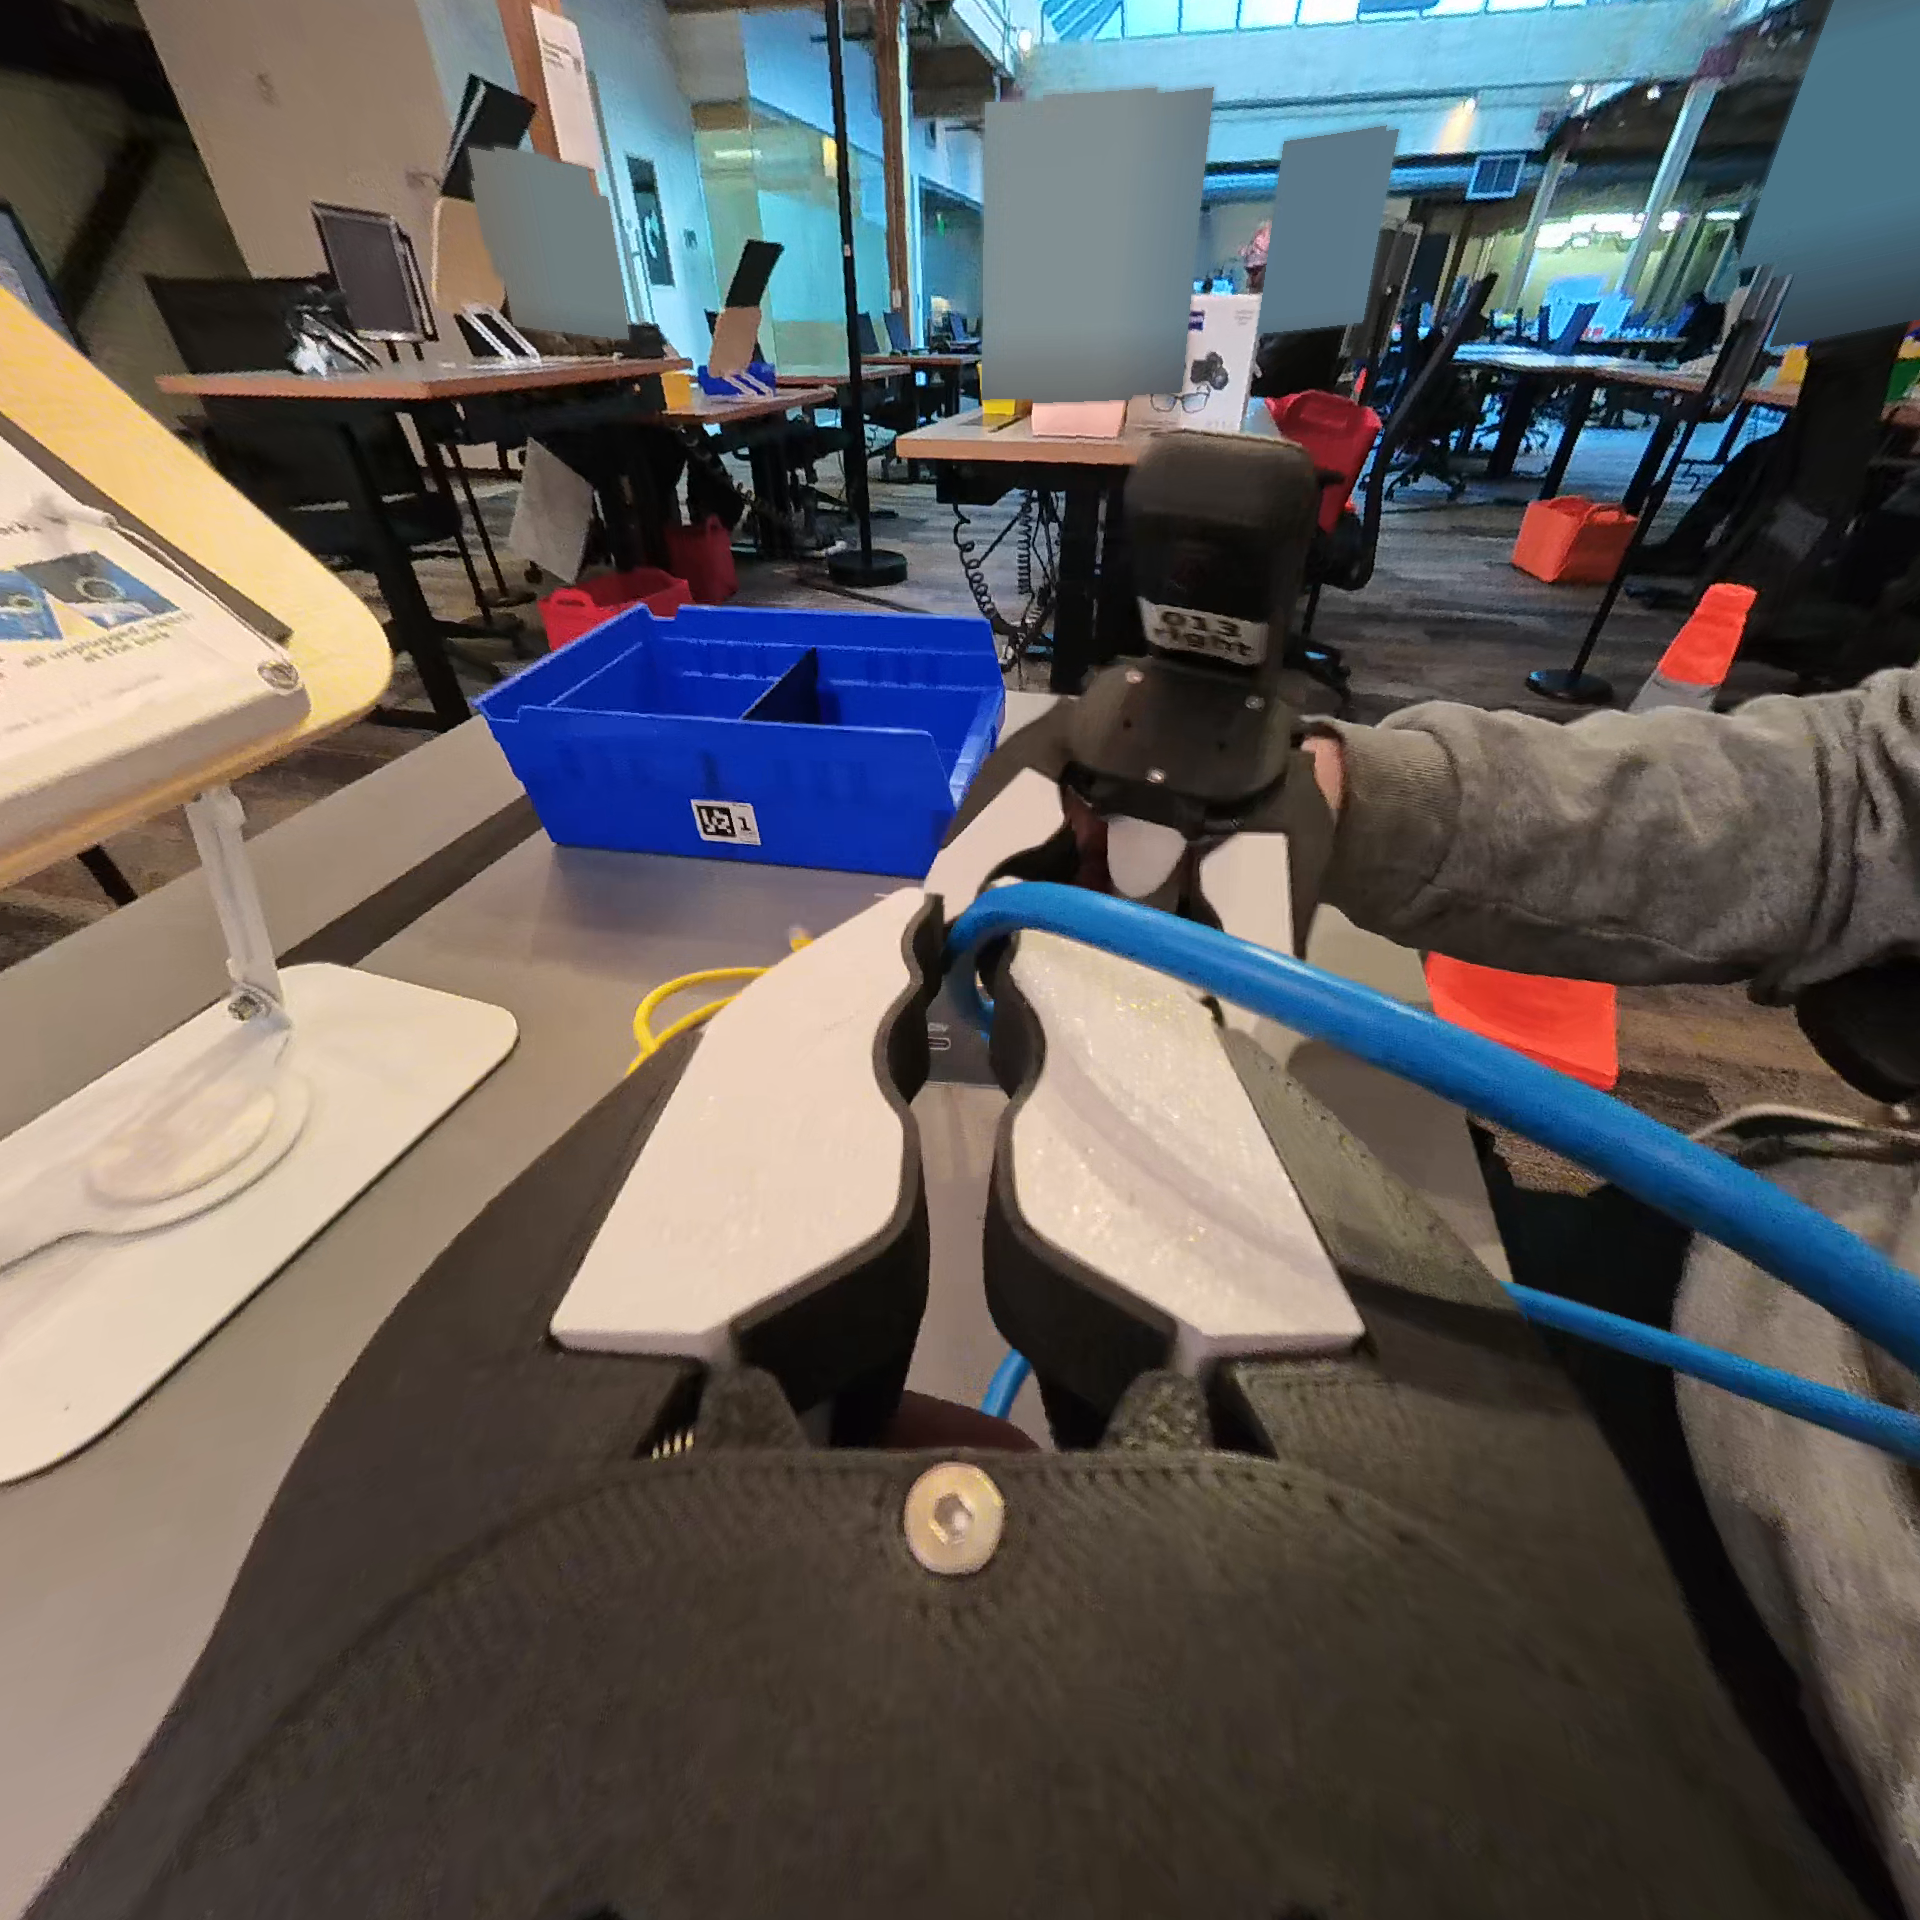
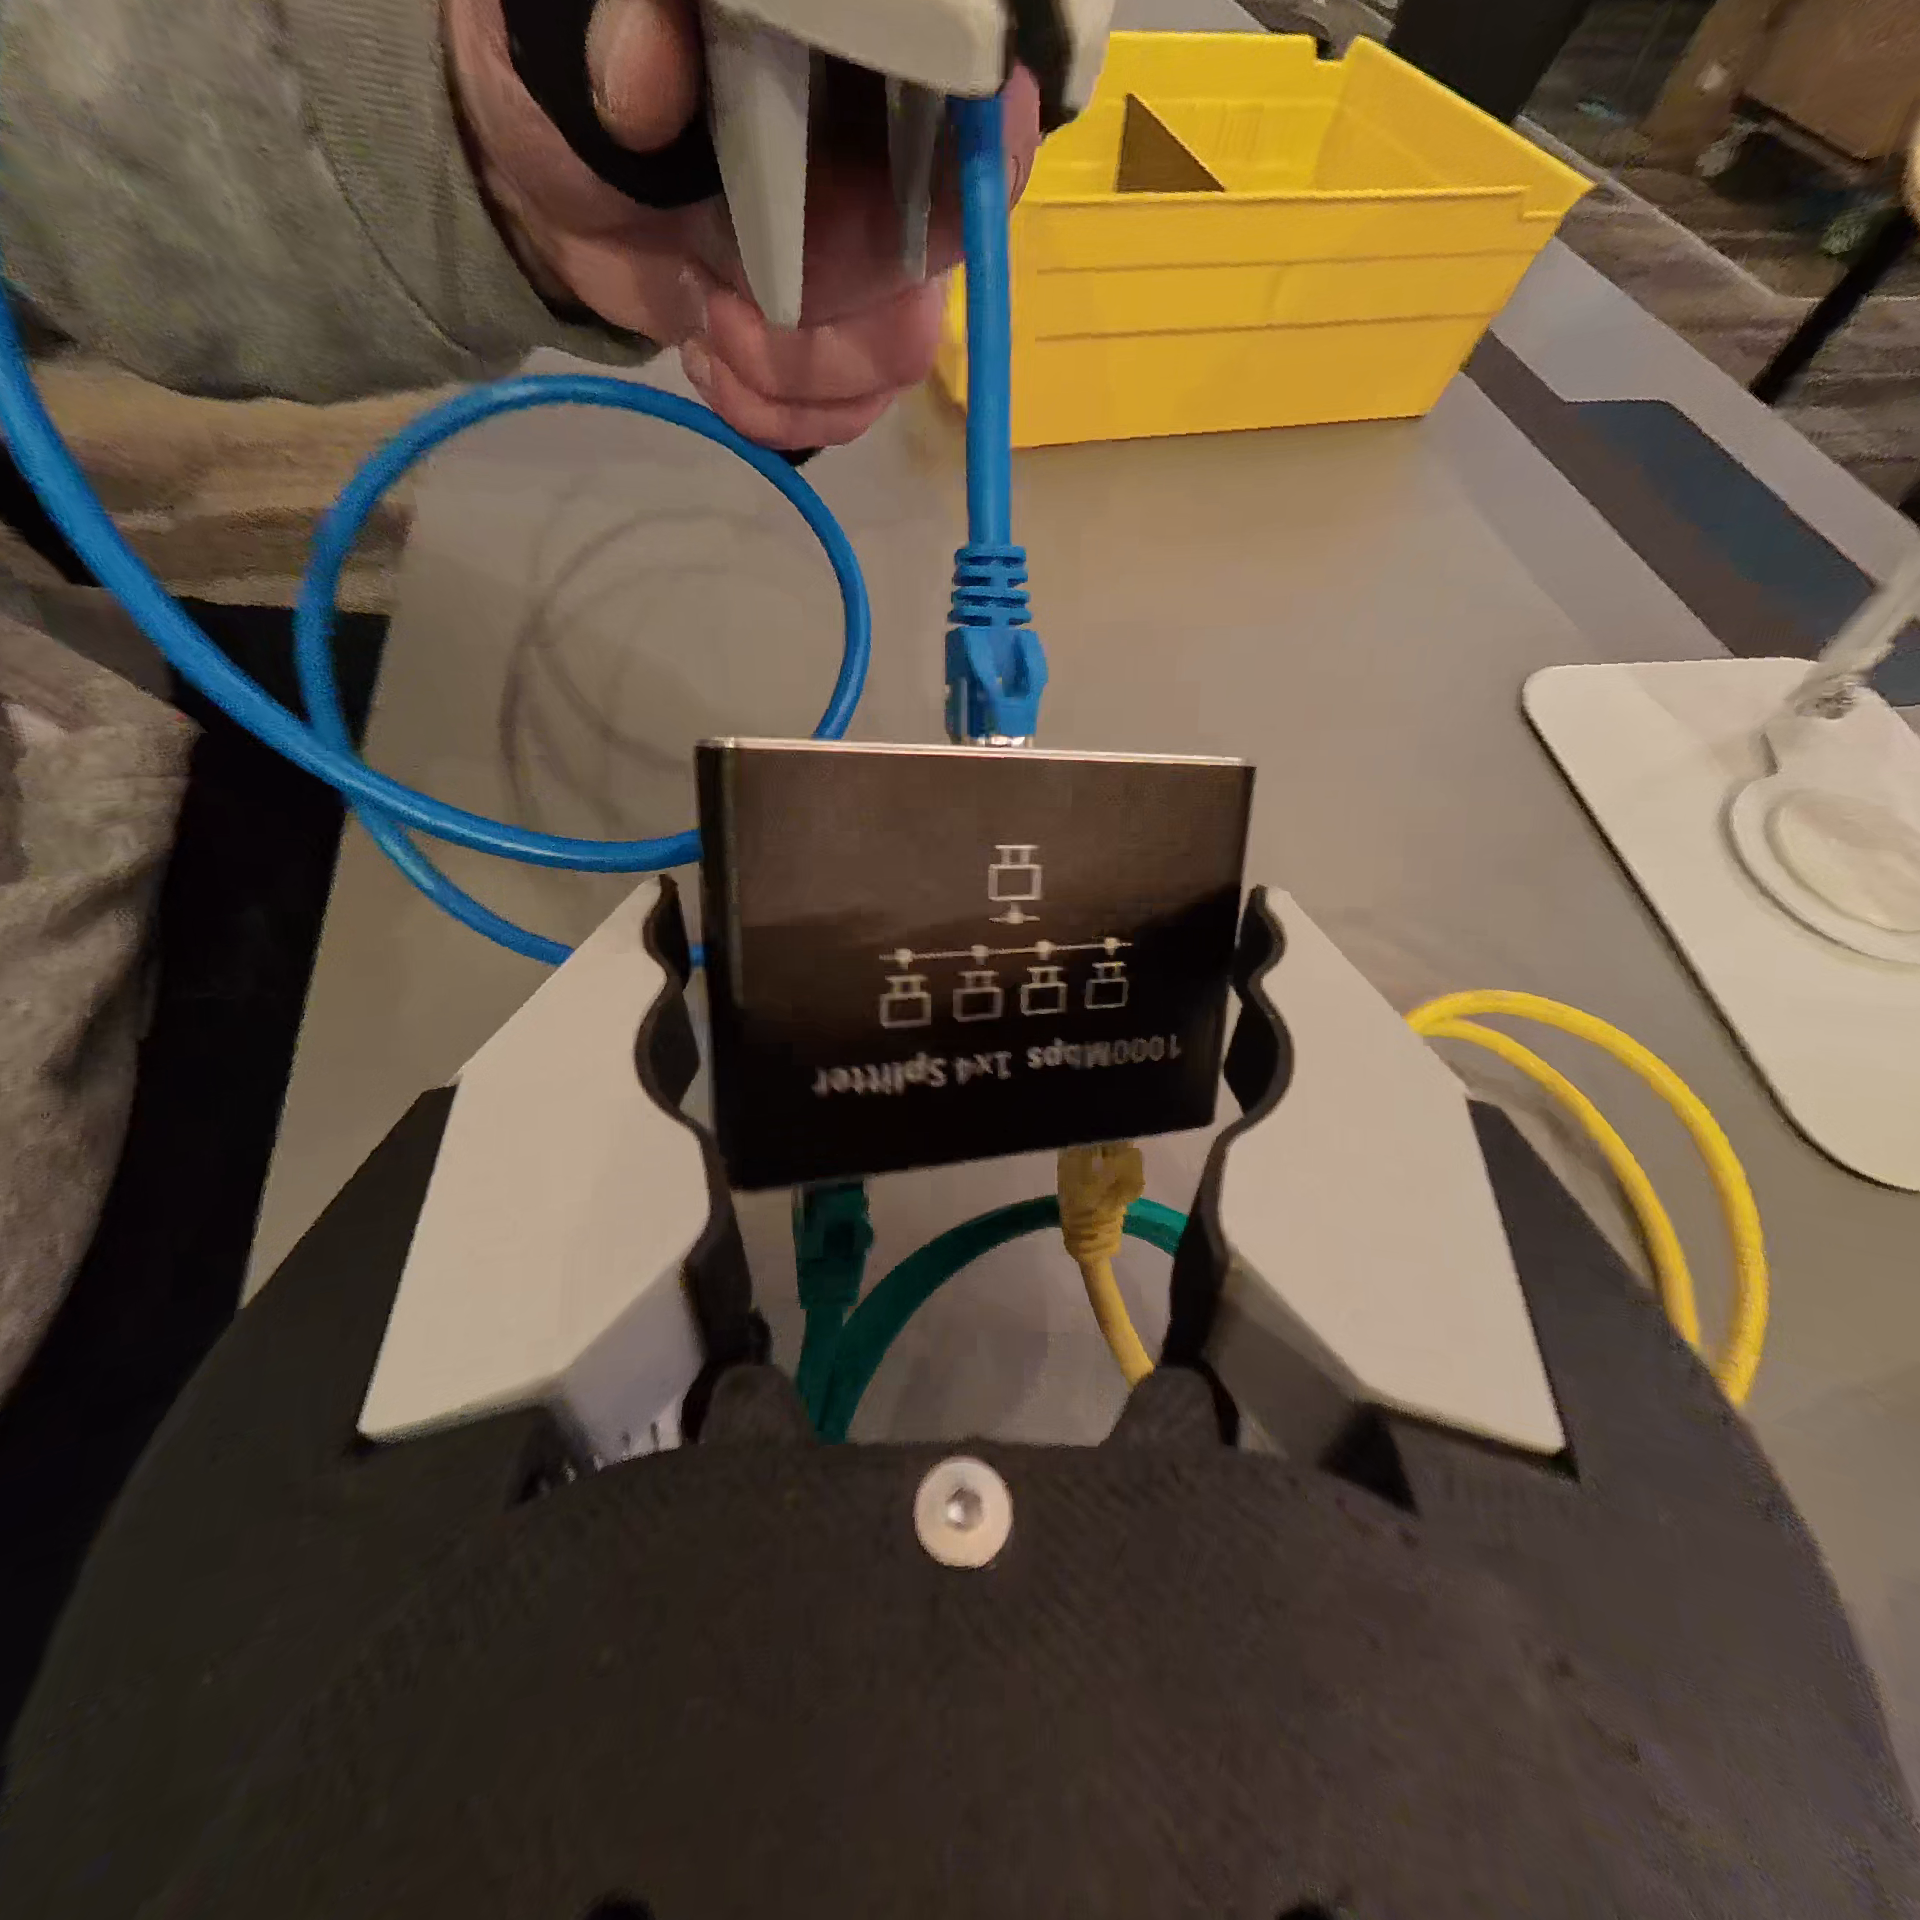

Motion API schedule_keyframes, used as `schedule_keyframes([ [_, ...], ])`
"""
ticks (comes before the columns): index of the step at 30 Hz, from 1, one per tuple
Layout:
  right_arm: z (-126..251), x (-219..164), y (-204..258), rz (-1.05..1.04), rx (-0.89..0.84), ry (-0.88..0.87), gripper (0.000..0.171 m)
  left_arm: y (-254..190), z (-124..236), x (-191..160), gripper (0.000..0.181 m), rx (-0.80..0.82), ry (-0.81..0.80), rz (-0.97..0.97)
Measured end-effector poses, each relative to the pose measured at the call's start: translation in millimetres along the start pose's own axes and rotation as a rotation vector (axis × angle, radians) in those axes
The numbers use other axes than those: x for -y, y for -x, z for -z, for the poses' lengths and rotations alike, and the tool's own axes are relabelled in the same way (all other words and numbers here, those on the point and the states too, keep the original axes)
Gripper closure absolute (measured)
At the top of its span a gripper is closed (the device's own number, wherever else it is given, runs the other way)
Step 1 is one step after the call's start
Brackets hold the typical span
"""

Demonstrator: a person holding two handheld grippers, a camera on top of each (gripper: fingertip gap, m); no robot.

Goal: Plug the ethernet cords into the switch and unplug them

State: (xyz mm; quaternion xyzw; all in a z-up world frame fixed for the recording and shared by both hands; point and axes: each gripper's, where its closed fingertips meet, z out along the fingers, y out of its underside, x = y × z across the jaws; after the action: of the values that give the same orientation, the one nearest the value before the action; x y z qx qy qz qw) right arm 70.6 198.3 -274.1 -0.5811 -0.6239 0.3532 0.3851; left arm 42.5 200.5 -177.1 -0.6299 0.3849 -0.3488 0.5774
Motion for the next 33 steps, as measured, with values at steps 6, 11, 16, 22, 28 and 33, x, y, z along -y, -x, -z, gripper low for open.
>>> schedule_keyframes([
  [6,12.3,-9.1,-20.4,0.196,-0.476,0.217,0.079,2.3,-13.8,16.5,0.176,0.025,0.001,0.026],
  [11,39.4,1.2,-42.4,0.477,-0.912,0.332,0.127,-2.6,-28.0,33.6,0.176,0.040,0.004,0.085],
  [16,71.3,25.0,-55.5,0.405,-0.948,0.200,0.136,-7.5,-29.6,51.6,0.175,0.048,0.045,0.004],
  [22,110.7,60.5,-77.8,0.166,-0.881,0.004,0.137,9.0,-11.4,80.5,0.156,0.120,0.022,-0.043],
  [28,155.5,105.8,-98.4,0.062,-0.845,-0.126,0.137,35.5,35.1,83.1,0.152,0.303,-0.036,-0.031],
  [33,187.2,149.7,-112.5,0.062,-0.829,-0.203,0.136,40.6,56.7,38.6,0.154,0.380,0.031,0.041],
])
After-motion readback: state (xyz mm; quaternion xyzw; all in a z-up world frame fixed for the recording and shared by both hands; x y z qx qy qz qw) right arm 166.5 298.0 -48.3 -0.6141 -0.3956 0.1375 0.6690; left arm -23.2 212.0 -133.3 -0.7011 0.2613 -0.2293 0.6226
